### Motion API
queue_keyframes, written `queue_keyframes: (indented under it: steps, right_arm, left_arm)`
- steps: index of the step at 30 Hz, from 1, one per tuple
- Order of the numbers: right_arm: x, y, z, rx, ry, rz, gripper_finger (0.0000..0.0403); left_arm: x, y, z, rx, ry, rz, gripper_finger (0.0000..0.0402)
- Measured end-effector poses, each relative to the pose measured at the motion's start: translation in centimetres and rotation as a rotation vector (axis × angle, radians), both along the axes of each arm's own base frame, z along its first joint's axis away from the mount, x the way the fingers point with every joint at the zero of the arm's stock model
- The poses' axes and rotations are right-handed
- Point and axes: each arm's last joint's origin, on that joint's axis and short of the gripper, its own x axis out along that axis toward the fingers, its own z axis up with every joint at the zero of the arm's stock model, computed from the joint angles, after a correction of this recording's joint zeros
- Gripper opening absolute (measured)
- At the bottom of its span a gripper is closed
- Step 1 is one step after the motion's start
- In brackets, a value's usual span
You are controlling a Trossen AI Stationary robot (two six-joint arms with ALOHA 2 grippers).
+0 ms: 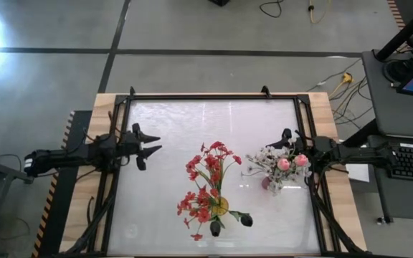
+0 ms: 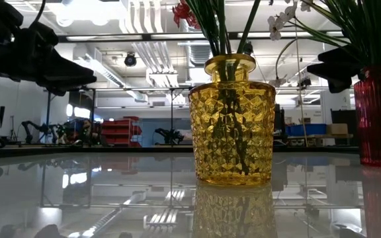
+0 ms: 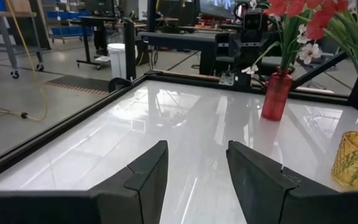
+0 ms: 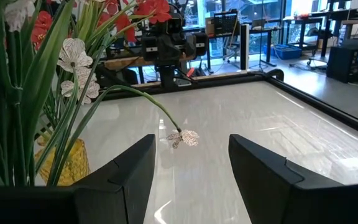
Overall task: Sort flowers into vase by color
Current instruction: Return to Home Position
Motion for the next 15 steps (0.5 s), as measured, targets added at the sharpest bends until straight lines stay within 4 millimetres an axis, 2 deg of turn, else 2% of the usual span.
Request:
queue_keyframes:
  steps: [15]
  right_arm:
    - [0.0,0.0,0.01,0.0,0.0,0.0,0.0196]
  left_arm:
    - [0.21,0.03,-0.3,-0.005,0.035,0.0,0.0155]
